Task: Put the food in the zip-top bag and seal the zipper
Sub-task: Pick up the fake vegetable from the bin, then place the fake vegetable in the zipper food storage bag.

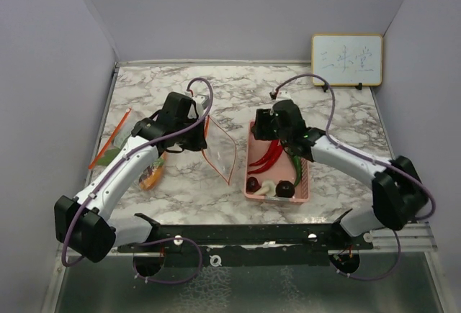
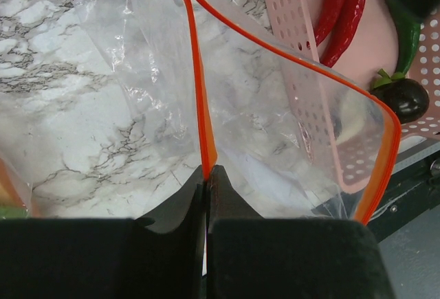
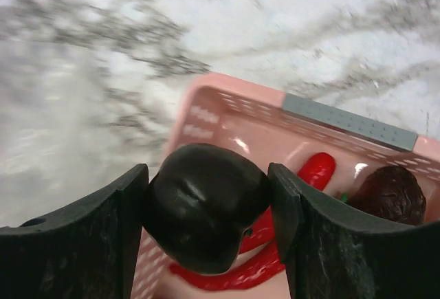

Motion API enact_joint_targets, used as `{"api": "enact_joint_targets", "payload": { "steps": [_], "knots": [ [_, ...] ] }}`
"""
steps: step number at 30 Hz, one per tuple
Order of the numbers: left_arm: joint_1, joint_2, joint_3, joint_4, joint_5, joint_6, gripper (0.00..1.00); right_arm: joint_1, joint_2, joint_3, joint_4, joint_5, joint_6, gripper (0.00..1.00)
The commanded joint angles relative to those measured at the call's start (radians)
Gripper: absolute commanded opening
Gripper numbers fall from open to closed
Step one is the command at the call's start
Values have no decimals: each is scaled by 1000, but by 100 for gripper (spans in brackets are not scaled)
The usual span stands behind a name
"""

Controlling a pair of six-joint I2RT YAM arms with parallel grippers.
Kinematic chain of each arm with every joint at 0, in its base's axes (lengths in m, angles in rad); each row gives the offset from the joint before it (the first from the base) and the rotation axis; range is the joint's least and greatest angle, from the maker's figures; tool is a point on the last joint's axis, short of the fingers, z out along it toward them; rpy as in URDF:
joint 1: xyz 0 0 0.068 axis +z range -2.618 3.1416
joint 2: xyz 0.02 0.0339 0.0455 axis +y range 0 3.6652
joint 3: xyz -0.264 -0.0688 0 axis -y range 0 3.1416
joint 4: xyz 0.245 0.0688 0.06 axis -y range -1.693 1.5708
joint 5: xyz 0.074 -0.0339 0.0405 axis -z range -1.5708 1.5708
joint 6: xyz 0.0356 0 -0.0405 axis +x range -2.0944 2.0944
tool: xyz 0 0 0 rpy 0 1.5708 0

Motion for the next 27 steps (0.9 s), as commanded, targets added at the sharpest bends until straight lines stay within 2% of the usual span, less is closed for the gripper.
{"api": "enact_joint_targets", "payload": {
  "steps": [1, 5, 7, 10, 14, 16, 21, 25, 27],
  "knots": [
    [5, 21, 12, 34, 21, 11, 0, 22, -265, -13, 24, -307, -39, 12],
    [5, 19, 25, 37, 24, 11, 0, 110, -354, 40, 51, -566, -50, 12],
    [3, 16, 31, 39, 32, 11, 0, 178, -351, 62, 100, -625, -31, 12],
    [5, 16, 36, 47, 51, 6, 0, 240, -302, 78, 181, -654, 28, 12],
    [3, 11, 38, 55, 77, 2, 0, 260, -211, 87, 203, -549, 74, 14],
    [3, 1, 39, 50, 80, 2, 0, 262, -180, 92, 182, -461, 74, 21],
    [3, -25, 44, 34, 77, 6, 0, 263, -166, 92, 98, -223, 89, 47],
    [3, -40, 35, 35, 82, 2, 0, 264, -208, 93, 69, -179, 72, 75],
    [3, -41, 29, 41, 89, -3, 0, 265, -236, 100, 45, -170, 56, 84]
  ]
}}
